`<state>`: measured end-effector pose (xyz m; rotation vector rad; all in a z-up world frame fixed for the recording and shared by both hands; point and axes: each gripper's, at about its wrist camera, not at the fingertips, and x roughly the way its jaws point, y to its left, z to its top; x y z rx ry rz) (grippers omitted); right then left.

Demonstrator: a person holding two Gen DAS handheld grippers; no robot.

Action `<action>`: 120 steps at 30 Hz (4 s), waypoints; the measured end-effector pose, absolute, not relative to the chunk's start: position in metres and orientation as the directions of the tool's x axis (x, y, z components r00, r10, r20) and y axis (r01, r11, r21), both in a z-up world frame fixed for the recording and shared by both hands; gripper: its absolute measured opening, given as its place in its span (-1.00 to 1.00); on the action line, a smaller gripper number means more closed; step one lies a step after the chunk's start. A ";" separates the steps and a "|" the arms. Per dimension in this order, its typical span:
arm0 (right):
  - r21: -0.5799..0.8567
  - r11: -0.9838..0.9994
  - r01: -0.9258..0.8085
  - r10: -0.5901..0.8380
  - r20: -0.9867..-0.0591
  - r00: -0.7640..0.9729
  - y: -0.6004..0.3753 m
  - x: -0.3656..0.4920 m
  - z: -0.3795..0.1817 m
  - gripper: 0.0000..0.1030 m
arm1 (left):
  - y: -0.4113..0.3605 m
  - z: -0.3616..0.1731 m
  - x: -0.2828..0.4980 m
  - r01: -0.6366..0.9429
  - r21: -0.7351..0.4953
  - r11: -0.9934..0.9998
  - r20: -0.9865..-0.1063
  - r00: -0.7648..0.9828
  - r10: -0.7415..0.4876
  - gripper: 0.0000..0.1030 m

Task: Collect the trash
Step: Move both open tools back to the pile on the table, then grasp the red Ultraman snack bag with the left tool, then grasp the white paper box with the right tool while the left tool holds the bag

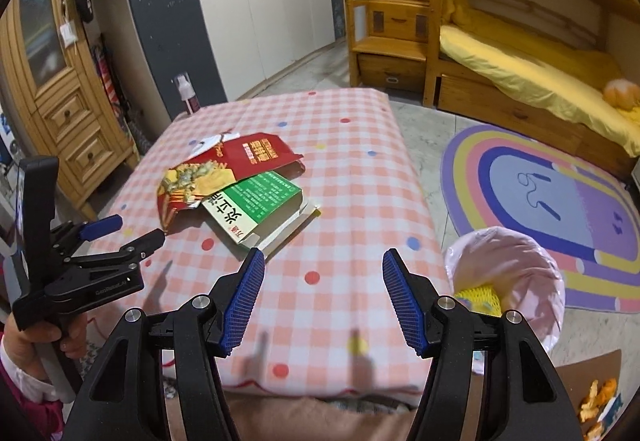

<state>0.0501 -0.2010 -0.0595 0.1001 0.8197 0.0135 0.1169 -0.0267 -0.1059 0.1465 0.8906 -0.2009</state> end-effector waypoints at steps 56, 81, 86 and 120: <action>0.143 0.989 -0.032 0.128 -0.737 0.664 -0.187 0.040 -0.070 0.07 | 0.001 -0.079 0.081 0.312 -0.085 0.946 -0.803 0.540 -0.251 0.02; 0.128 0.988 -0.081 0.149 -0.740 0.655 -0.163 0.044 -0.069 0.07 | 0.003 -0.075 0.099 0.257 -0.180 0.950 -0.793 0.534 -0.295 -0.94; 0.126 0.982 -0.143 0.189 -0.731 0.655 -0.147 0.041 -0.065 0.09 | -0.004 -0.069 0.095 0.239 -0.196 0.951 -0.772 0.560 -0.300 -0.94; 0.058 0.969 -0.239 0.196 -0.767 0.611 -0.073 0.038 -0.105 -0.89 | 0.051 -0.077 0.070 0.131 -0.139 0.982 -0.776 0.602 -0.190 -0.94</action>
